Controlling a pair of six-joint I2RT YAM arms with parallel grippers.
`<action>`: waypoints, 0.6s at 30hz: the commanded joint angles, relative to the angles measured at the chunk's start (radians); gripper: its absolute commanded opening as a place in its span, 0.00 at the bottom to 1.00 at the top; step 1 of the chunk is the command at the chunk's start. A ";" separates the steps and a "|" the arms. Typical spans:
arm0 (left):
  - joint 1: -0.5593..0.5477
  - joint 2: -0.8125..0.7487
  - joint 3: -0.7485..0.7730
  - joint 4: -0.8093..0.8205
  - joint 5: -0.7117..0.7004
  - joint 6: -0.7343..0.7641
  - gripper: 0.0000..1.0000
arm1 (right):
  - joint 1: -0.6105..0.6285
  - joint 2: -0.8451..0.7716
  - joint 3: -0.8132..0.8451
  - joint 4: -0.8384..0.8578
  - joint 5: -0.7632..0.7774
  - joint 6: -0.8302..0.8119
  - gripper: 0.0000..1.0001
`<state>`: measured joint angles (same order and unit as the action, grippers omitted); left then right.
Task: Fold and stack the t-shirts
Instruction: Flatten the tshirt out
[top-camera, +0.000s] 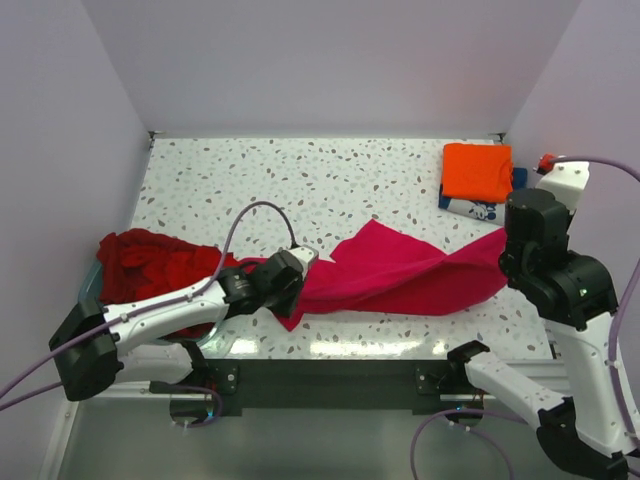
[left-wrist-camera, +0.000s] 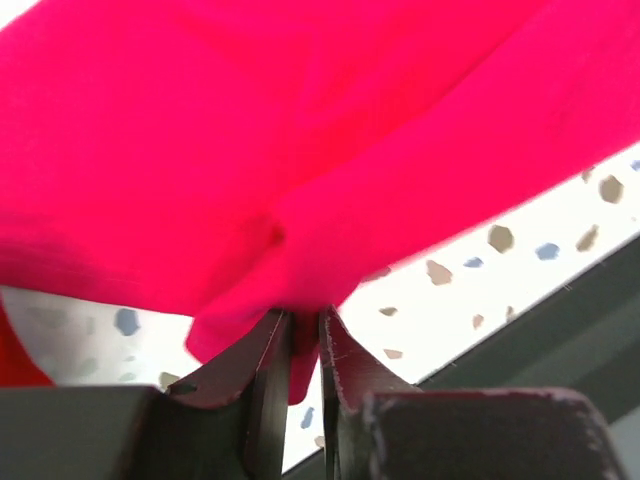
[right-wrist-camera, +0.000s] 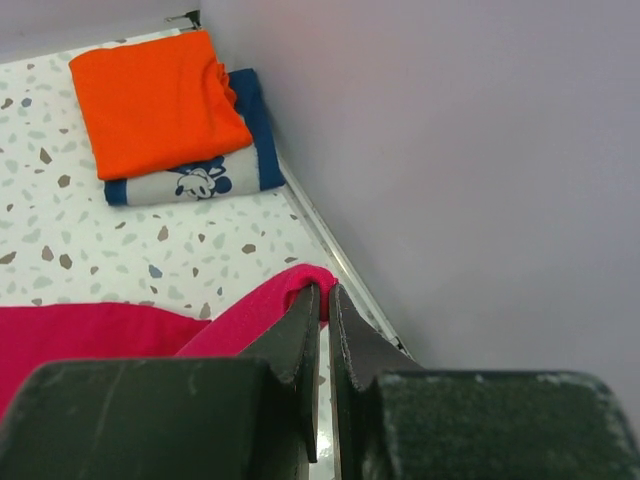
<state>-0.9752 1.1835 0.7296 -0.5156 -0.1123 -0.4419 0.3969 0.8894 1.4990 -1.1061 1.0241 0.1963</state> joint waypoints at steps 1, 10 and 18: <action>0.059 0.037 0.098 -0.053 -0.056 0.029 0.24 | -0.004 0.009 -0.020 0.075 0.034 -0.015 0.00; 0.158 0.203 0.223 -0.101 -0.232 0.062 0.30 | -0.004 0.043 -0.071 0.117 -0.001 -0.003 0.00; 0.016 0.070 0.183 -0.075 -0.294 -0.105 0.29 | -0.004 0.060 -0.149 0.152 -0.045 0.020 0.00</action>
<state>-0.8711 1.3773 0.9272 -0.6098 -0.3756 -0.4419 0.3969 0.9474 1.3659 -1.0077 0.9916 0.1993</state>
